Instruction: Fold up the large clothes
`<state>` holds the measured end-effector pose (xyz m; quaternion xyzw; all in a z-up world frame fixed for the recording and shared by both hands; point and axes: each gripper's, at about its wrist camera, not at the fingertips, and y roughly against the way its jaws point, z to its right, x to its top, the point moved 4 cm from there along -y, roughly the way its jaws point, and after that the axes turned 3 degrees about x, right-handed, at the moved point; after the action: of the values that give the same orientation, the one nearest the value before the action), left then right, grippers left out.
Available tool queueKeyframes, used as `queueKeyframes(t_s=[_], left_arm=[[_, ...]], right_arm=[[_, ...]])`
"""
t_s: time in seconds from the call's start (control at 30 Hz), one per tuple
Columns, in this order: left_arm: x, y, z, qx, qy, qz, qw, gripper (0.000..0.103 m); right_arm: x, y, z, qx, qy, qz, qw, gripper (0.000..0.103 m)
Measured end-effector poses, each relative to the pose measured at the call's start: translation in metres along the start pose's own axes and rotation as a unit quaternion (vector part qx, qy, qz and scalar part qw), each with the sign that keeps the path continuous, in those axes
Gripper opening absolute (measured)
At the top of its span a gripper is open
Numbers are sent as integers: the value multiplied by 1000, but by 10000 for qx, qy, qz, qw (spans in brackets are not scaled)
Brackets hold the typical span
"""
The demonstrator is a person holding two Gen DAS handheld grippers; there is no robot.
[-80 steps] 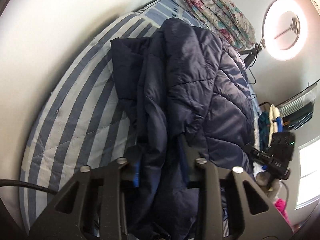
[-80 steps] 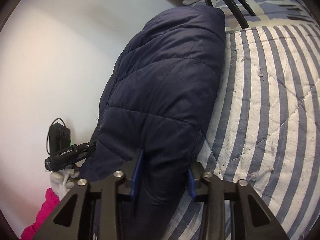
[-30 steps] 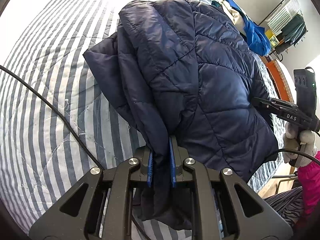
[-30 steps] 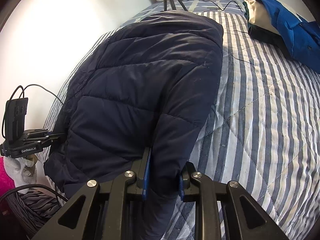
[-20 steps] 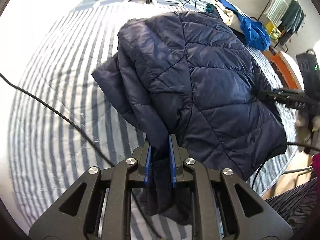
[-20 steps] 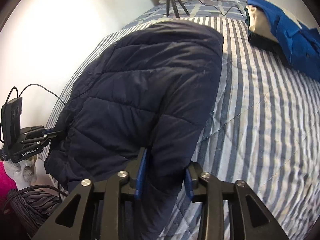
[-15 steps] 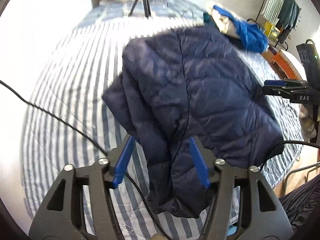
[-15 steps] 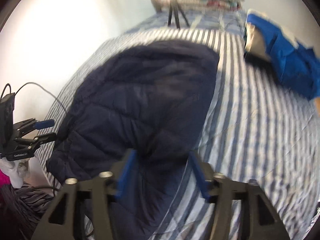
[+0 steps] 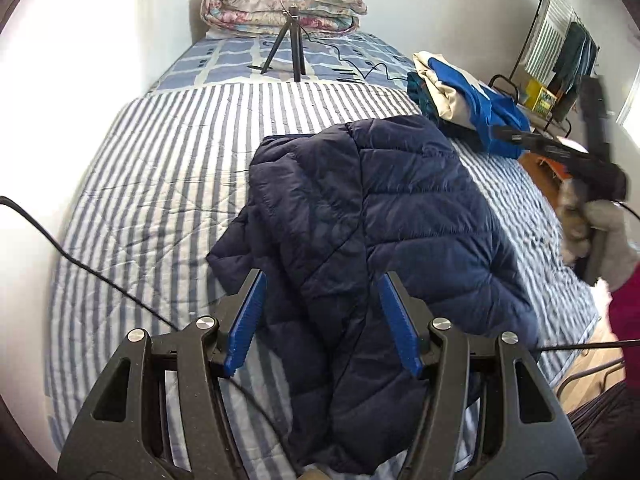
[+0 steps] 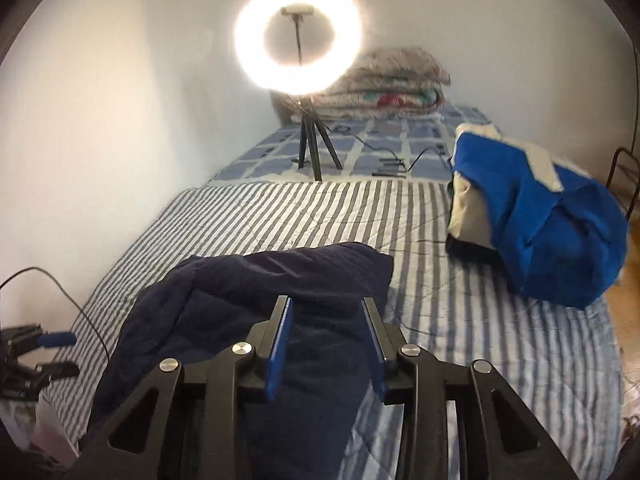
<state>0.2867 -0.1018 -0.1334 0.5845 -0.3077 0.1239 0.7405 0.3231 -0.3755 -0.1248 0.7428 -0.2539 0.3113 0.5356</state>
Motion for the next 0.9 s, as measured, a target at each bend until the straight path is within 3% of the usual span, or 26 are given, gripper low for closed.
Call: queueKeyframes(t_s=[0.23, 0.4, 0.5, 0.63, 0.8, 0.9], left_arm=[[10, -34, 2, 47, 29, 8, 10000, 61], [9, -58, -10, 150, 146, -194, 9996, 61], [3, -66, -18, 223, 159, -327, 9991, 61], [2, -60, -25, 213, 303, -321, 9988, 61], [7, -35, -27, 84, 282, -14, 9996, 61], [8, -31, -30, -239, 465, -7, 9986, 61]], right_arm=[[18, -83, -11, 279, 75, -340, 9990, 26], [10, -152, -20, -38, 311, -989, 9946, 25], [-2, -173, -22, -347, 443, -1081, 9925, 25], [6, -160, -27, -477, 551, -992, 9924, 25], [16, -91, -21, -51, -65, -545, 9985, 26], [6, -47, -12, 236, -352, -533, 9977, 38]])
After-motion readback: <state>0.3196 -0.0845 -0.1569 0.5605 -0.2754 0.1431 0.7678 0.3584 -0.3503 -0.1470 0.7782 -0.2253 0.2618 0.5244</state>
